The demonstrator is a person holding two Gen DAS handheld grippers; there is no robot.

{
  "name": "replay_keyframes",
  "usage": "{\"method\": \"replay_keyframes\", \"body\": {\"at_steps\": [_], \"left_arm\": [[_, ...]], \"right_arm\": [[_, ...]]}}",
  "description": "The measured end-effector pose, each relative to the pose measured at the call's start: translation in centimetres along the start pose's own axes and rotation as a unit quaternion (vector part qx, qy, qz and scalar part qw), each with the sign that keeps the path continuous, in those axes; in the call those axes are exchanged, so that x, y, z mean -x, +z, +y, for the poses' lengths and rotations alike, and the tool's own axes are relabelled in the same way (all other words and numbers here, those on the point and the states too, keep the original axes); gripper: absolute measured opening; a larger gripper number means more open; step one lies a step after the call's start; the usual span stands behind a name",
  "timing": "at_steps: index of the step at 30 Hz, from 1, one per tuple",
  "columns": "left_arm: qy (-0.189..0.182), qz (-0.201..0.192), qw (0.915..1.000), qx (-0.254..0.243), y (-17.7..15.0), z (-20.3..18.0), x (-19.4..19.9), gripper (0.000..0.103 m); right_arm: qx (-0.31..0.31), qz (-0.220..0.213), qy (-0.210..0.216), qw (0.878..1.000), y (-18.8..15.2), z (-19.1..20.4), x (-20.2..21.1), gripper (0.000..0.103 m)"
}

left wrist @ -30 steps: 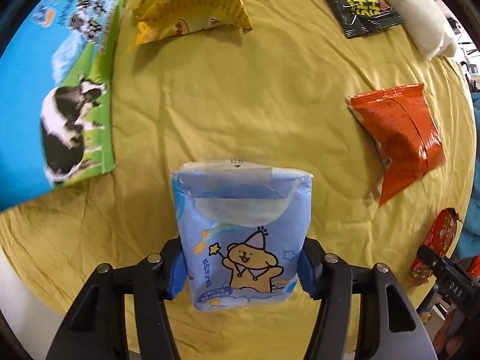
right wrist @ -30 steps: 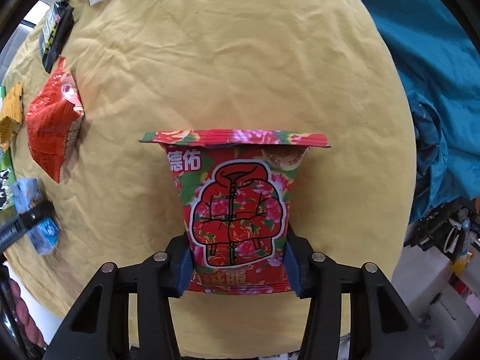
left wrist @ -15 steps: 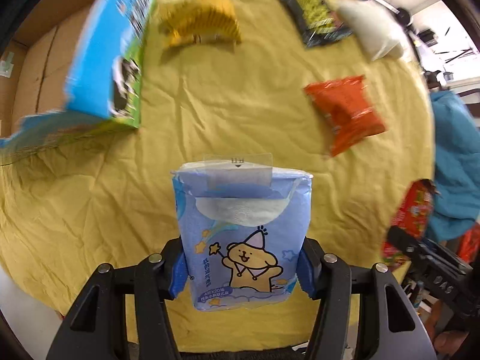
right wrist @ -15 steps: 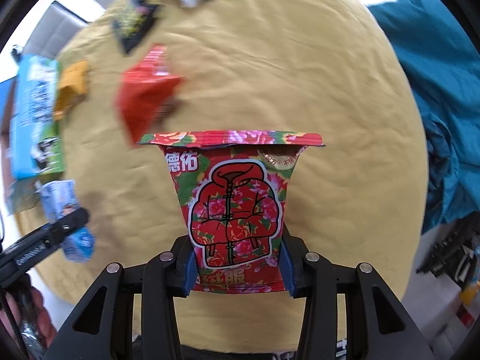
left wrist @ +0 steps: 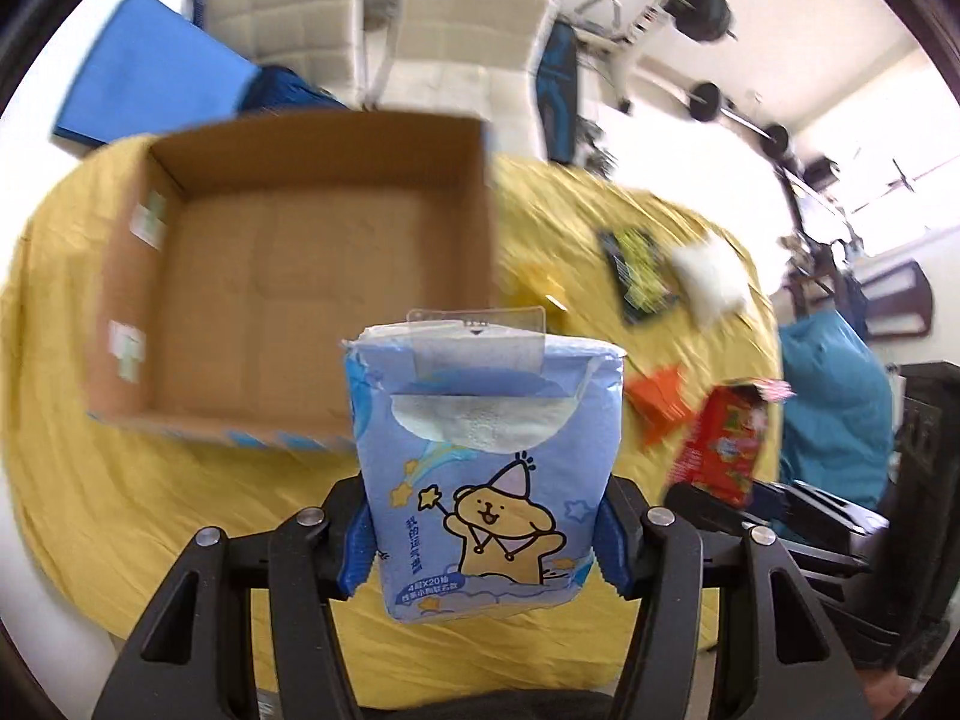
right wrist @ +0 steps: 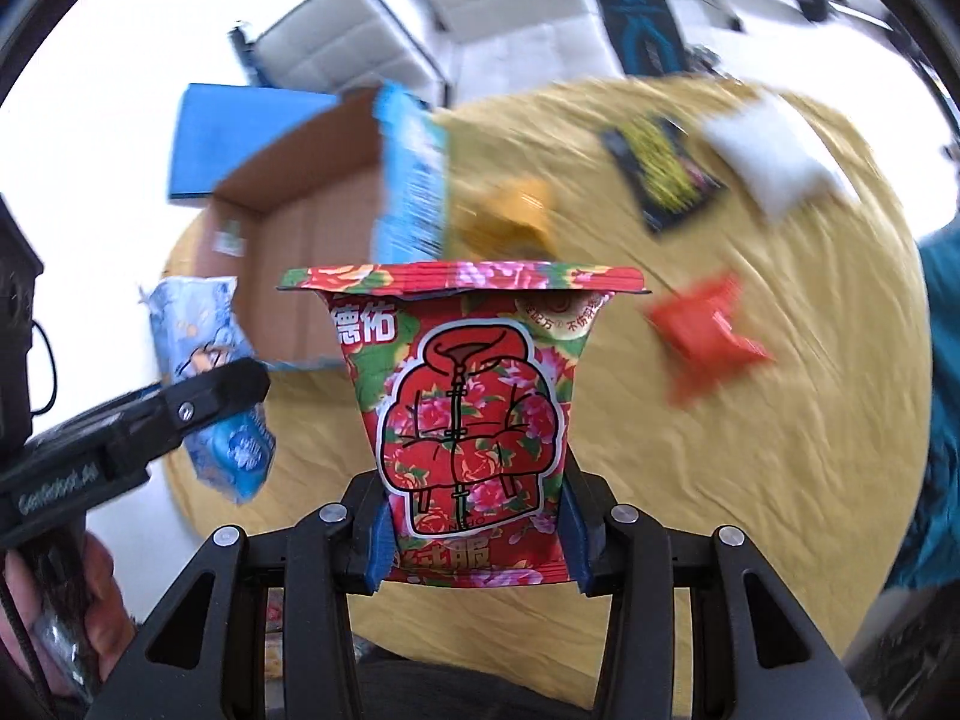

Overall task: Organize soft objects
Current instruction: 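Carry both packets into the box and open both tools to release them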

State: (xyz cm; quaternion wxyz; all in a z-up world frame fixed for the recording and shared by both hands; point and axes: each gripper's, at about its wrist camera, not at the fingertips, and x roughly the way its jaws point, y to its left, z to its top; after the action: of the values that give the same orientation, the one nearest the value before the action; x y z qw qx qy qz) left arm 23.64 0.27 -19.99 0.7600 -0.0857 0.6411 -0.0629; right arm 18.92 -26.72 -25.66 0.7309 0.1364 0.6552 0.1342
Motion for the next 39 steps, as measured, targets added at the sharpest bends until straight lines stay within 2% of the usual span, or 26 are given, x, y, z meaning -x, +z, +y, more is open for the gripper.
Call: {"method": "replay_keyframes", "body": {"at_steps": [6,9,11,16,22,24,29,33,37,39], "left_arm": [[0.020,0.001,0.9995,0.026,5.9,7.4,-2.2,0.056],[0.019,0.019,0.9989,0.038,9.3,11.0,-5.2,0.056],[0.008,0.037,0.9984,0.041,11.0,12.7,-6.7,0.056],[-0.047,0.090,0.9930,0.060,15.4,16.6,-12.6,0.056],[-0.082,0.141,0.9859,0.036,17.6,16.6,-17.4,0.056],[-0.087,0.158,0.9834,0.024,17.9,16.0,-18.9,0.056],[-0.086,0.165,0.9824,0.014,18.7,15.6,-19.9,0.058],[-0.075,0.173,0.9821,0.005,18.9,15.2,-19.2,0.058],[-0.058,0.165,0.9846,-0.002,18.5,14.7,-18.0,0.059],[-0.053,0.157,0.9861,-0.009,18.3,14.4,-17.1,0.066]], "right_arm": [[0.033,0.002,-0.009,0.999,6.6,8.9,-3.2,0.046],[0.042,0.008,-0.023,0.999,10.3,11.9,-5.9,0.046],[0.039,0.017,-0.035,0.998,12.9,13.5,-8.7,0.046],[0.038,0.051,-0.060,0.996,17.9,15.9,-16.9,0.046],[0.036,0.081,-0.097,0.991,20.4,16.2,-23.3,0.046],[0.029,0.082,-0.100,0.991,20.7,15.8,-24.4,0.046],[0.018,0.092,-0.097,0.991,21.4,15.5,-25.9,0.047],[0.014,0.094,-0.095,0.991,21.8,15.8,-26.1,0.063],[0.011,0.084,-0.098,0.992,21.9,16.6,-25.5,0.066],[0.013,0.080,-0.107,0.991,21.5,17.2,-24.8,0.067]]}}
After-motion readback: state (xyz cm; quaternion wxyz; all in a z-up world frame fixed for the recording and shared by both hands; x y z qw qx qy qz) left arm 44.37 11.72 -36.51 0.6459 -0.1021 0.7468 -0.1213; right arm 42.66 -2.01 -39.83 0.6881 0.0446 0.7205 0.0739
